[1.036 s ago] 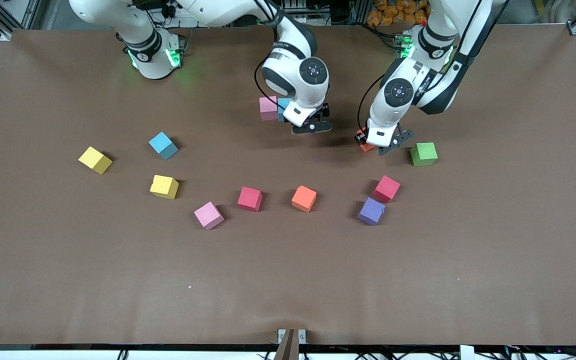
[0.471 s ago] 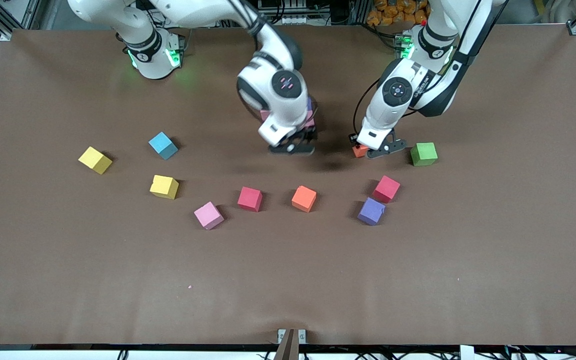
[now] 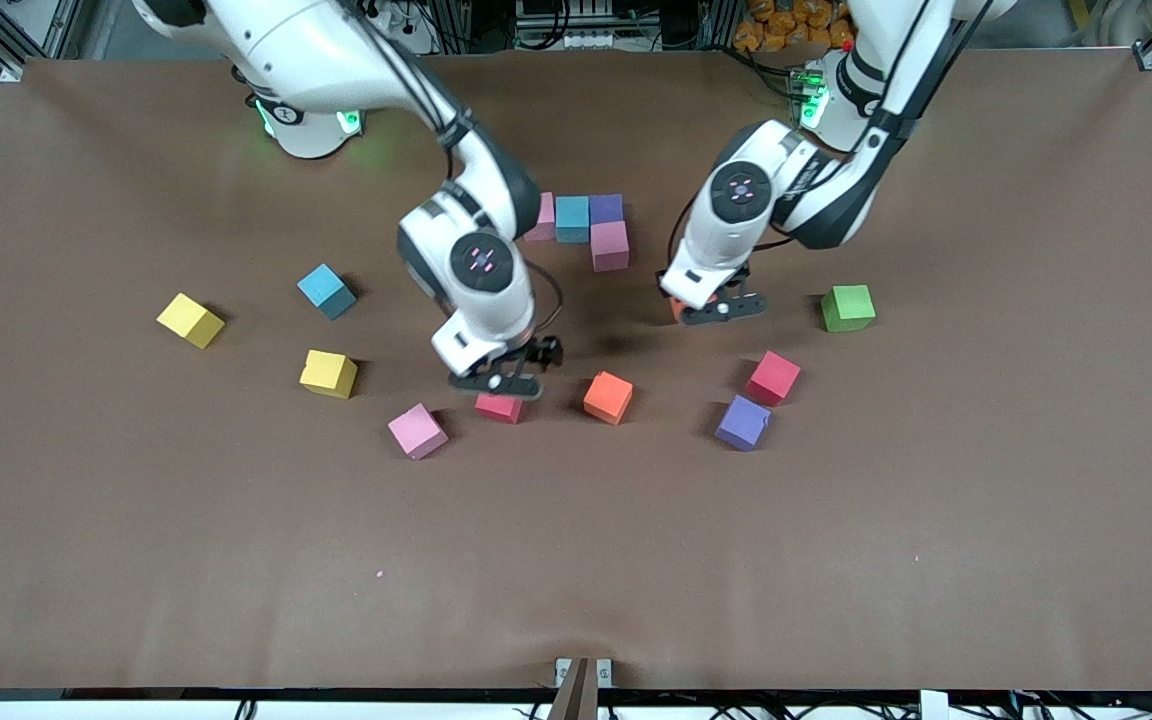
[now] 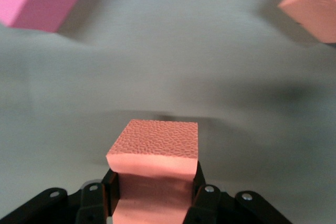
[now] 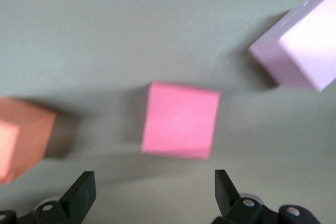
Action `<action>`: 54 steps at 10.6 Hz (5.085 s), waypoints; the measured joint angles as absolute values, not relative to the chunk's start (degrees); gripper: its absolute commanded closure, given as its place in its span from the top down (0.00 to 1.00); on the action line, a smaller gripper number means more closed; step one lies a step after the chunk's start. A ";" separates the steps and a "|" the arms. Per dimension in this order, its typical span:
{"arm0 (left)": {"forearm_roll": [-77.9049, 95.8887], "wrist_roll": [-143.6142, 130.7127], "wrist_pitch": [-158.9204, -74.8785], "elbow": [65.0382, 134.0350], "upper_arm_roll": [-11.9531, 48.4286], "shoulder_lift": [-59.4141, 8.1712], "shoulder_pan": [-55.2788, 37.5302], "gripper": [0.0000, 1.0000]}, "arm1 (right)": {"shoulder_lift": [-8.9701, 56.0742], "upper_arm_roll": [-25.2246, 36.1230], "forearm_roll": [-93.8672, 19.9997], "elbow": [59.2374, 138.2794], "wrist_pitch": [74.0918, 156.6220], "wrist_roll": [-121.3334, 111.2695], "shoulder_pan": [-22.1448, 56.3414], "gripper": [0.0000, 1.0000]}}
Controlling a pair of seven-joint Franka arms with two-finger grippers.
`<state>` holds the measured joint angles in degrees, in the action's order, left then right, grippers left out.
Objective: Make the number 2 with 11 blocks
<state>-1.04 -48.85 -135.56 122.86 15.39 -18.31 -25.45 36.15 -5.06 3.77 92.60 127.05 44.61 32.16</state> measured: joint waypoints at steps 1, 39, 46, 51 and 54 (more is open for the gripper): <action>-1.11 -48.14 -135.52 120.88 13.85 -19.99 -27.98 0.29 | 37.17 -5.07 3.78 92.02 127.06 42.96 31.18 1.00; -1.27 -53.37 -134.38 110.51 8.86 -31.20 -44.63 1.00 | 28.70 -5.98 1.57 99.11 119.36 -21.30 25.37 0.60; -1.30 -51.93 -134.44 107.84 5.82 -28.51 -43.33 1.00 | 26.95 -6.09 1.57 100.51 119.36 -25.56 24.52 0.60; -1.38 -41.48 -131.67 106.18 2.58 -25.75 -35.53 1.00 | 26.77 -6.88 1.56 100.52 119.73 -30.56 29.18 0.60; -1.42 -30.33 -126.89 106.23 2.39 -24.60 -28.41 1.00 | 26.73 -6.96 1.65 100.53 120.03 -31.76 35.58 0.60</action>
